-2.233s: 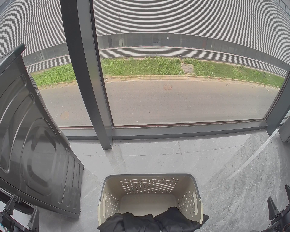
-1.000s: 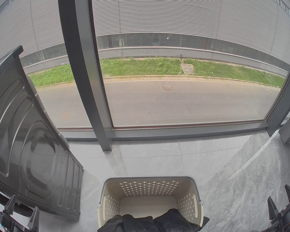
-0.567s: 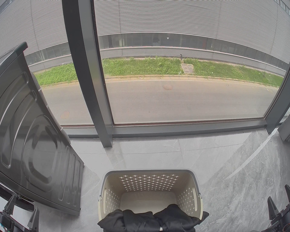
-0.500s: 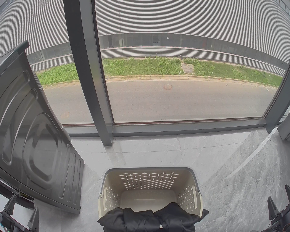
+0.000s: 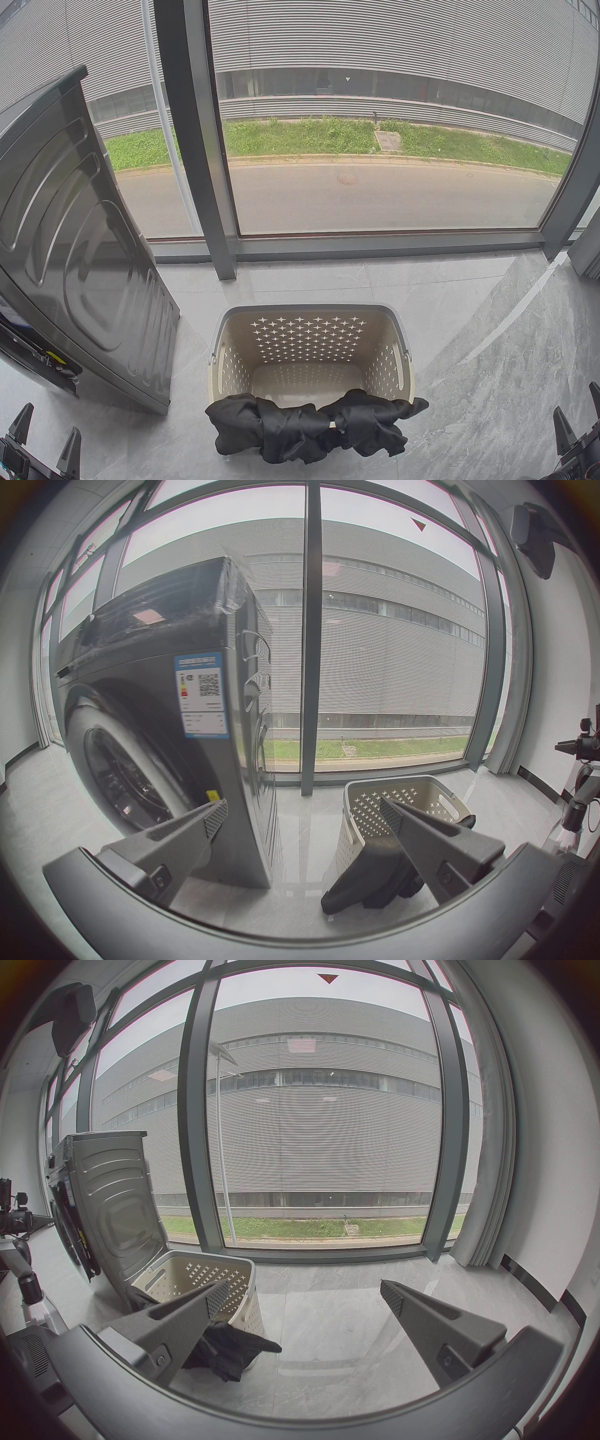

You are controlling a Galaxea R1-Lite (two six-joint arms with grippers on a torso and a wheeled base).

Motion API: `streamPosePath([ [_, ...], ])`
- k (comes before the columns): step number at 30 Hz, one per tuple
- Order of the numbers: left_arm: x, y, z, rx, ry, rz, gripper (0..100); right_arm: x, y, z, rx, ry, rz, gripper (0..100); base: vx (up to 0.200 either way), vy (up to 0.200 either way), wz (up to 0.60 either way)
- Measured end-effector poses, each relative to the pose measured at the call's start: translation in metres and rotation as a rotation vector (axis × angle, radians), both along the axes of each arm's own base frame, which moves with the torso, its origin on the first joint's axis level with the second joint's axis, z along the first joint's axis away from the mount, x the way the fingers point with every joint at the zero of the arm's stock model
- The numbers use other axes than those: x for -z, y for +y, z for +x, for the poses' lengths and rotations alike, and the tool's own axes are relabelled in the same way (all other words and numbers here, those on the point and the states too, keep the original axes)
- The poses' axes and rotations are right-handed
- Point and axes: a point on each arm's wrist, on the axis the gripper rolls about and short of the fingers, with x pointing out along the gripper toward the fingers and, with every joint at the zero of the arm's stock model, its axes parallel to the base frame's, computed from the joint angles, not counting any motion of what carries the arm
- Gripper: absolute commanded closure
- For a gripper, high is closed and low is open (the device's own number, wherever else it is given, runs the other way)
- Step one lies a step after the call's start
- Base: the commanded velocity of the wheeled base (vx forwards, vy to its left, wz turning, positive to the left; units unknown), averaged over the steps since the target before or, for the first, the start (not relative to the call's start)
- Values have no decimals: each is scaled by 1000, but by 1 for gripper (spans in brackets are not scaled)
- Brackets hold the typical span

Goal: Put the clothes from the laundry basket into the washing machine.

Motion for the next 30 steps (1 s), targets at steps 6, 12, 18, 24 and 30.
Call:
streamPosePath([
  [6, 0, 0, 0, 0, 0, 0, 0, 0, 0, 0, 0, 0, 0, 0, 0, 0, 0],
  [12, 0, 0, 0, 3, 0, 0, 0, 0, 0, 0, 0, 0, 0, 0, 0, 33, 0],
  [18, 0, 0, 0, 3, 0, 0, 0, 0, 0, 0, 0, 0, 0, 0, 0, 200, 0],
  [24, 0, 0, 0, 3, 0, 0, 0, 0, 0, 0, 0, 0, 0, 0, 0, 200, 0],
  [30, 0, 0, 0, 3, 0, 0, 0, 0, 0, 0, 0, 0, 0, 0, 0, 200, 0],
])
